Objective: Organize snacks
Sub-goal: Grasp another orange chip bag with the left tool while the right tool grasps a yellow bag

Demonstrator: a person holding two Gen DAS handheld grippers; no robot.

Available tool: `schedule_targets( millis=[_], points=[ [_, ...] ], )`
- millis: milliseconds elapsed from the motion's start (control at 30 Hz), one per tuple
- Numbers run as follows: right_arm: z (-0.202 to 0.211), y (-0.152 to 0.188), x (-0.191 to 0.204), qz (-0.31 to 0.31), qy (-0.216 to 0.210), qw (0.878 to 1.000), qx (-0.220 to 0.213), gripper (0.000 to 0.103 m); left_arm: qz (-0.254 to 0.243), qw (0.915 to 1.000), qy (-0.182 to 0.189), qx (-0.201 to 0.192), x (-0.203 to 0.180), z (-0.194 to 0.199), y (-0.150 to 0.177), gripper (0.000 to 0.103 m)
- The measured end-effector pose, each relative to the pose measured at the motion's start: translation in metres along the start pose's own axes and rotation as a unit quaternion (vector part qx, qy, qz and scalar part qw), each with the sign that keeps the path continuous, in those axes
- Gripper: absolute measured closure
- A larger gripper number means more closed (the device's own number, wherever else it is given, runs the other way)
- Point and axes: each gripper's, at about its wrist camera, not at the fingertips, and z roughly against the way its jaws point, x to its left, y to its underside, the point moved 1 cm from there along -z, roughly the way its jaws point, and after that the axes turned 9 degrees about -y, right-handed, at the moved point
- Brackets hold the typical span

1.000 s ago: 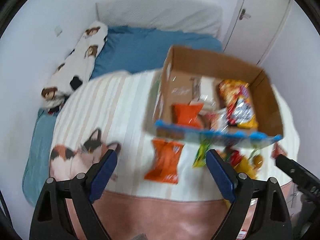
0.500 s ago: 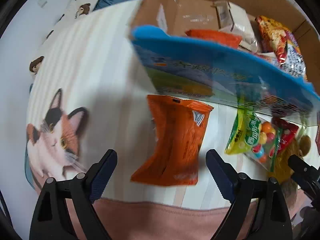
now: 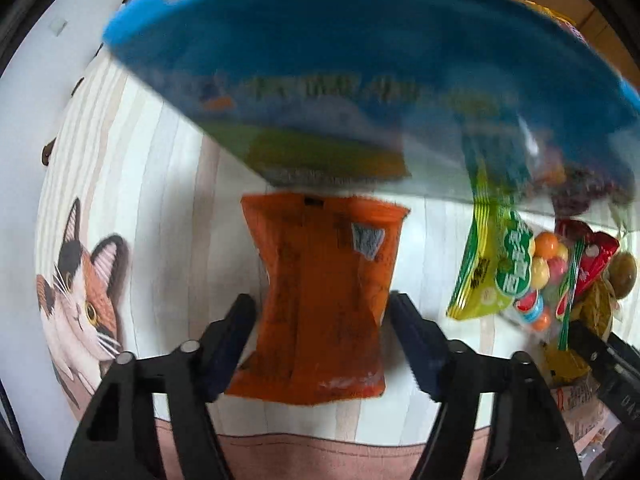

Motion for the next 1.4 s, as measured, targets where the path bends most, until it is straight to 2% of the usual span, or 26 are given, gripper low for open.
schedule_targets(
  millis=[67,267,500,567,667,800,900,967,1033,1100,1200,1300,1400],
  points=[
    [-0.001,0.004,0.008,0.035,0.005,0.999,0.007,0.034,0.001,1.0000,0.005,0.000,0.001,0.002,0.009,0.043],
    [-0.008,0.022,0.034,0.136,0.012,0.989,0.054,0.034,0.004,0.9996,0.023,0.018,0.004,0.007,0.061,0.044],
    [-0.020,0.048,0.064,0.226,0.020,0.968,0.106,0.032,0.015,0.9973,0.046,0.056,0.001,0.003,0.117,0.044],
    [-0.022,0.046,0.065,0.208,0.018,0.972,0.106,0.029,0.020,0.9970,0.046,0.060,-0.001,0.000,0.123,0.044],
    [-0.024,0.034,0.062,0.163,0.004,0.983,0.088,0.013,0.022,0.9969,0.041,0.063,-0.001,-0.007,0.129,0.043],
    [-0.017,0.027,0.053,0.077,-0.017,0.996,0.053,0.013,0.029,0.9962,0.043,0.070,-0.003,-0.015,0.127,0.040],
    [-0.015,0.026,0.035,0.015,-0.021,0.999,0.031,0.013,0.033,0.9955,0.045,0.076,0.005,-0.021,0.114,0.039],
    [-0.017,0.031,0.027,-0.004,-0.019,1.000,0.014,0.013,0.035,0.9953,0.044,0.078,0.005,-0.023,0.115,0.039],
    [-0.020,0.034,0.029,-0.002,-0.006,1.000,0.000,0.019,0.036,0.9953,0.043,0.079,0.008,-0.034,0.099,0.039],
    [-0.021,0.047,0.032,0.007,0.010,1.000,-0.009,0.034,0.037,0.9956,0.041,0.076,0.007,-0.031,0.094,0.039],
    [-0.018,0.058,0.030,0.017,0.013,1.000,-0.022,0.039,0.036,0.9965,0.038,0.066,0.007,-0.033,0.097,0.039],
    [-0.018,0.074,0.030,0.031,0.011,0.999,-0.027,0.043,0.029,0.9981,0.028,0.048,0.001,-0.021,0.105,0.053],
    [-0.011,0.084,0.030,0.038,0.001,0.999,-0.031,0.046,0.024,0.9985,0.027,0.041,0.001,-0.015,0.106,0.054]
  ],
)
